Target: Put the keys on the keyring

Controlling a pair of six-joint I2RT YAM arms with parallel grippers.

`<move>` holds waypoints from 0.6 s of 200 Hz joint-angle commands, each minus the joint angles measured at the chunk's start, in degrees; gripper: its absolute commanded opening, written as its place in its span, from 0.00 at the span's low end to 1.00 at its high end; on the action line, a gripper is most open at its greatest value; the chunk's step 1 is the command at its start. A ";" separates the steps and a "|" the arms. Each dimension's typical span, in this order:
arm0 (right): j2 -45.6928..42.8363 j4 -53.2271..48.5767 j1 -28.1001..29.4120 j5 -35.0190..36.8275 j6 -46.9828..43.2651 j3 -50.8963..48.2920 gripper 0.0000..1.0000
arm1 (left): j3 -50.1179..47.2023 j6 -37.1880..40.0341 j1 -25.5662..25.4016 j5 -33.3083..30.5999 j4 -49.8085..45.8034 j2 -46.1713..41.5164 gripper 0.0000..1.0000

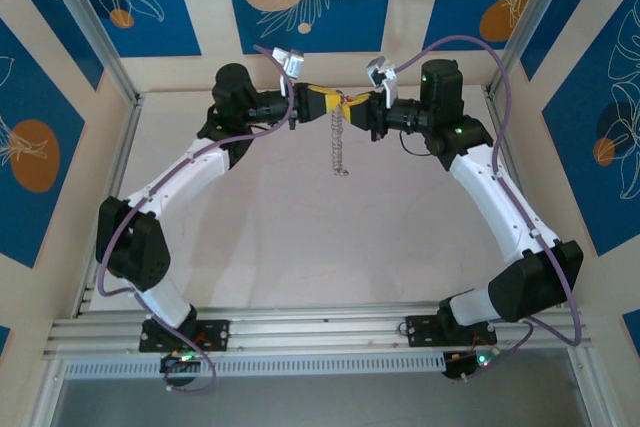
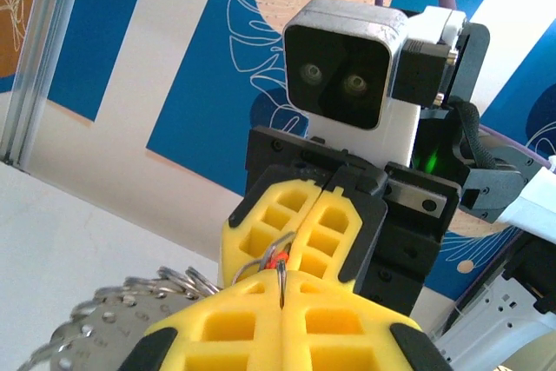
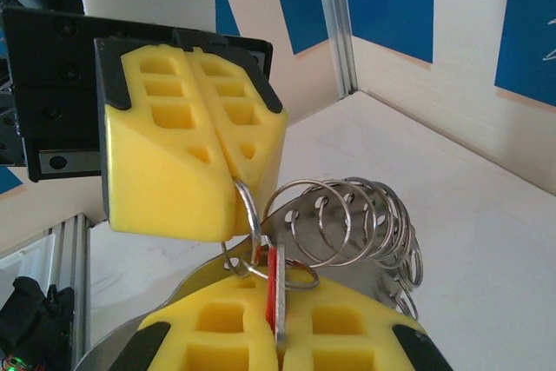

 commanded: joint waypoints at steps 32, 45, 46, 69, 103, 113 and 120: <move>-1.69 -2.86 -1.26 -1.25 -0.88 1.12 0.00 | 0.46 2.69 -0.73 -0.57 -0.57 -2.60 0.00; -1.54 -3.14 -1.26 -1.52 -0.88 1.22 0.00 | 0.11 2.65 -0.71 -0.75 -0.40 -2.69 0.00; -1.50 -3.19 -1.26 -1.49 -0.88 1.24 0.00 | 0.14 2.70 -0.74 -0.75 -0.40 -2.69 0.00; -0.76 -4.37 -1.30 -2.03 -0.92 2.11 0.00 | -0.74 2.69 -0.64 -1.69 -0.18 -3.15 0.00; 1.98 -7.88 -0.95 -2.57 -1.62 5.39 0.00 | -3.36 3.23 -0.36 -3.83 0.64 -4.53 0.33; 2.90 -8.98 -0.92 -2.58 -1.84 6.58 0.00 | -4.38 3.30 -0.09 -4.61 0.94 -5.10 0.42; 3.58 -9.70 -0.84 -2.67 -1.94 7.36 0.00 | -5.14 3.21 0.14 -5.02 1.30 -5.56 0.46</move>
